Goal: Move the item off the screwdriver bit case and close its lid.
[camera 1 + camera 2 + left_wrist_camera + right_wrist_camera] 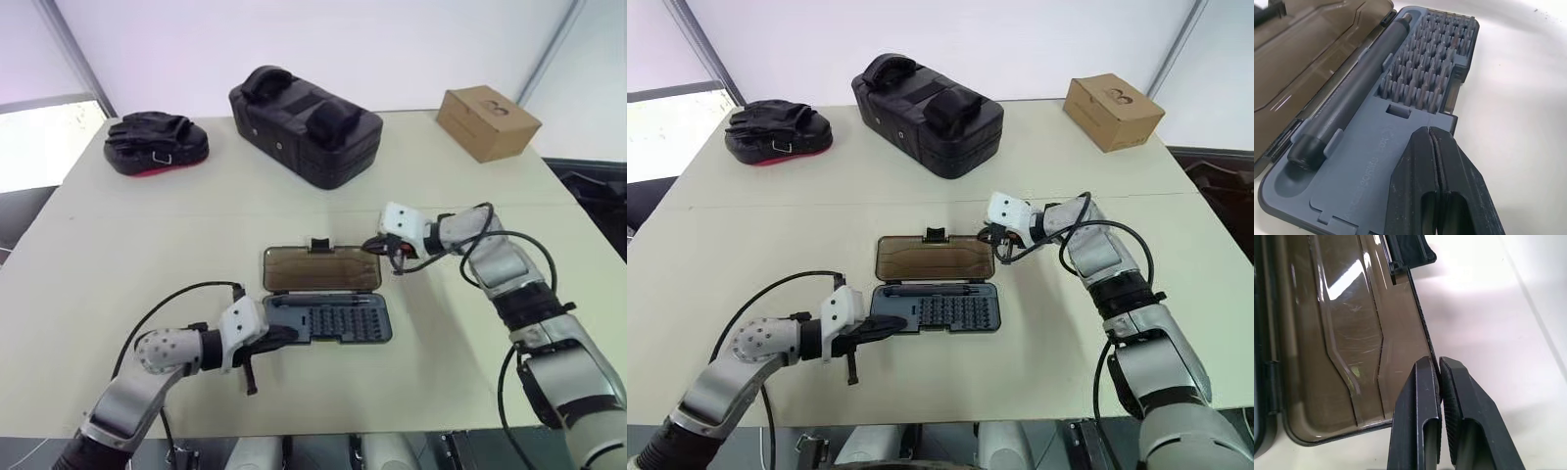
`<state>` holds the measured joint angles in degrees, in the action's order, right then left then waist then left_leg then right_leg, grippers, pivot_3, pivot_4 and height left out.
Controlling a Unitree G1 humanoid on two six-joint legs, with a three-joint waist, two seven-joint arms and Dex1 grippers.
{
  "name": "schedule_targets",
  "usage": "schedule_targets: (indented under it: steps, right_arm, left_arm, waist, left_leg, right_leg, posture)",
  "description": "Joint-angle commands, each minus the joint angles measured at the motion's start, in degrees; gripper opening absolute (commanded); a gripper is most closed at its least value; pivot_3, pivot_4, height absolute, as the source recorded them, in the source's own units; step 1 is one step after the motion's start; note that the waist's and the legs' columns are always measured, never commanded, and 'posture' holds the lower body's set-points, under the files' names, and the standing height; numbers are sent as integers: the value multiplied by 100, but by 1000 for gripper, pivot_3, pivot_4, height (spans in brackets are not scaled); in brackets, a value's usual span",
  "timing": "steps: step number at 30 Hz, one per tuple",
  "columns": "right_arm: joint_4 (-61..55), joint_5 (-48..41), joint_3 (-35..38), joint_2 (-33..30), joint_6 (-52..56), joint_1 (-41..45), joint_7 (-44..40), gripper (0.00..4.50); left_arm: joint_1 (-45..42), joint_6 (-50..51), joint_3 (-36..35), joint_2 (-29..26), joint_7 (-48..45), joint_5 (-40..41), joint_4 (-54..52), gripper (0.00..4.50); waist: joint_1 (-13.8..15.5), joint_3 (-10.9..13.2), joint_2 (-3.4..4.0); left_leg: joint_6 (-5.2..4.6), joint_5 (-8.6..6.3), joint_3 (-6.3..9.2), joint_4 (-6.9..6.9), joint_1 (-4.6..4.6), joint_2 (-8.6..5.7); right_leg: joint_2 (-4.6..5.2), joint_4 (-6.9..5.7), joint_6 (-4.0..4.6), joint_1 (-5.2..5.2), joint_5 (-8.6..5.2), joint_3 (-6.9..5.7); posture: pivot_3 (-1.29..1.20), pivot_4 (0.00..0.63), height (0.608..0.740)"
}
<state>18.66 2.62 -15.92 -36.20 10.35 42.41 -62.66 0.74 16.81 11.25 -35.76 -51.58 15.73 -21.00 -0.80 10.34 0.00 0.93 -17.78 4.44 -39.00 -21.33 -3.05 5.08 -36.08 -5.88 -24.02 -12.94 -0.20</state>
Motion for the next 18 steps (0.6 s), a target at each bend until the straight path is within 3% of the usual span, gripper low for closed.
schedule_targets:
  steps: [1, 9, 18]
  right_arm:
    - [-597, -127, 319, -161, -3, -108, 89, 17]
    - [-1212, -92, 374, -396, -432, -686, 145, 17]
    - [-764, 321, 221, -421, -1455, -738, 375, 17]
  left_arm:
    - [38, 84, -9, -4, 10, -1, 141, 0]
    - [89, 450, -75, 84, -58, 499, -388, 0]
    - [28, 755, -97, 121, 9, 861, -909, 0]
  waist:
    - [2, 0, 0]
    - [8, 3, -2]
    - [8, 6, -3]
  left_leg:
    - [0, 0, 0, 0, 0, 0]
    - [0, 0, 0, 2, -9, 0]
    - [-1, -1, -1, 6, -13, 0]
  right_leg:
    - [0, 0, 0, 0, 0, 0]
    - [2, 6, -1, -6, -1, 0]
    - [3, 9, 3, -10, -3, 0]
  posture:
    - [0, 150, 740]
    - [0, 150, 740]
    - [0, 150, 740]
